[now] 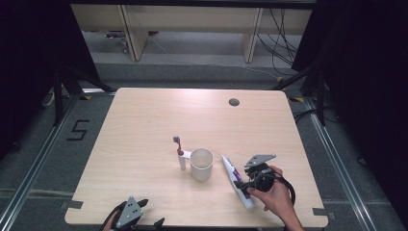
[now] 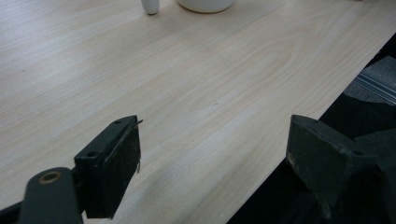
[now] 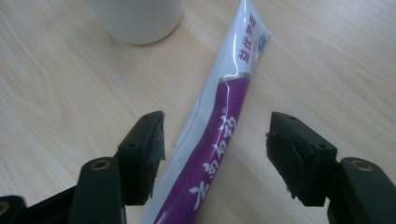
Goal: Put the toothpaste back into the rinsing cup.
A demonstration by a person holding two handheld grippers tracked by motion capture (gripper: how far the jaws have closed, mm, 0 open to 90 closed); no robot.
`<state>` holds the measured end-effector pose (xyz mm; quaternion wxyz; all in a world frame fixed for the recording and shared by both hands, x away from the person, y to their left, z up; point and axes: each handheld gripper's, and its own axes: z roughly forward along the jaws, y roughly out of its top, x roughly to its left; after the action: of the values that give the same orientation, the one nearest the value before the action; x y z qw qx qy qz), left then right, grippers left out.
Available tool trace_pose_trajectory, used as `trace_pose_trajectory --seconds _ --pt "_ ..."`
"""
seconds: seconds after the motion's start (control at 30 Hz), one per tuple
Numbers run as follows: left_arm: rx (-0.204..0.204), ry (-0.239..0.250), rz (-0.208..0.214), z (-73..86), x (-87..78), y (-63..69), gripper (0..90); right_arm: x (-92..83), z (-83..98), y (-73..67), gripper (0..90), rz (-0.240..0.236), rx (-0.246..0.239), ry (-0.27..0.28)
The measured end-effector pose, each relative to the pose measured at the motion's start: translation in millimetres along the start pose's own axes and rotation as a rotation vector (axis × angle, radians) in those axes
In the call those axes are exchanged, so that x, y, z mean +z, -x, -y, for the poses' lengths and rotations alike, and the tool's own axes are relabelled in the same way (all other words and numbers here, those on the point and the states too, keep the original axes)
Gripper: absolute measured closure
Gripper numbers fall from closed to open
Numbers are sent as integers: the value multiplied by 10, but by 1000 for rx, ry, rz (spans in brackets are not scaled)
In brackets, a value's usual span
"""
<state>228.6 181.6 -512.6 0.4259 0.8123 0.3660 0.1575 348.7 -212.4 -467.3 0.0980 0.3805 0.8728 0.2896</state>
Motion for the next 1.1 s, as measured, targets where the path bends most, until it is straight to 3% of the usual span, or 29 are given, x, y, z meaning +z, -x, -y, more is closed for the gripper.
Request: trace_pose_trajectory --seconds 0.13,0.3,0.47,0.5,0.53,0.6,0.63,0.73,0.77,0.83,0.87,0.97,1.0,1.03,1.1 --pt "-9 8 -2 -4 -4 3 174 72 -56 2 412 1 -27 -35" --pt "-18 18 -8 -4 -13 -3 174 140 -84 -10 434 -1 -1 -74" --pt "-20 18 -6 -3 -16 -5 174 206 -137 -15 470 -16 -9 -120" --pt "-10 12 -5 -6 -19 -9 174 209 -151 -21 479 13 2 -138" --pt "-1 2 -8 -4 -19 -12 175 218 -160 -5 483 -6 -40 -132" --pt "-20 14 1 2 -9 9 174 226 -181 -32 494 -11 -7 -170" --pt "-20 13 2 0 -10 10 174 244 -190 -10 496 -7 -23 -173" --pt "-10 5 4 -5 -10 4 175 239 -224 21 531 -15 5 -191" --pt "-9 1 3 1 -8 9 174 247 -233 47 540 -28 -14 -175" --pt "-8 4 7 -1 -7 16 174 251 -252 55 556 -24 30 -198" --pt "12 -10 2 -7 -14 3 174 243 -263 74 560 -37 17 -197" --pt "-3 -5 10 -3 -9 23 175 274 -297 98 554 -41 -3 -203" --pt "17 -20 1 -6 -17 7 175 272 -310 70 548 -34 35 -234" --pt "14 -12 -1 -7 -11 6 175 295 -320 87 545 -42 3 -221" --pt "10 -10 3 -5 -13 6 175 333 -340 91 546 -46 -7 -237"
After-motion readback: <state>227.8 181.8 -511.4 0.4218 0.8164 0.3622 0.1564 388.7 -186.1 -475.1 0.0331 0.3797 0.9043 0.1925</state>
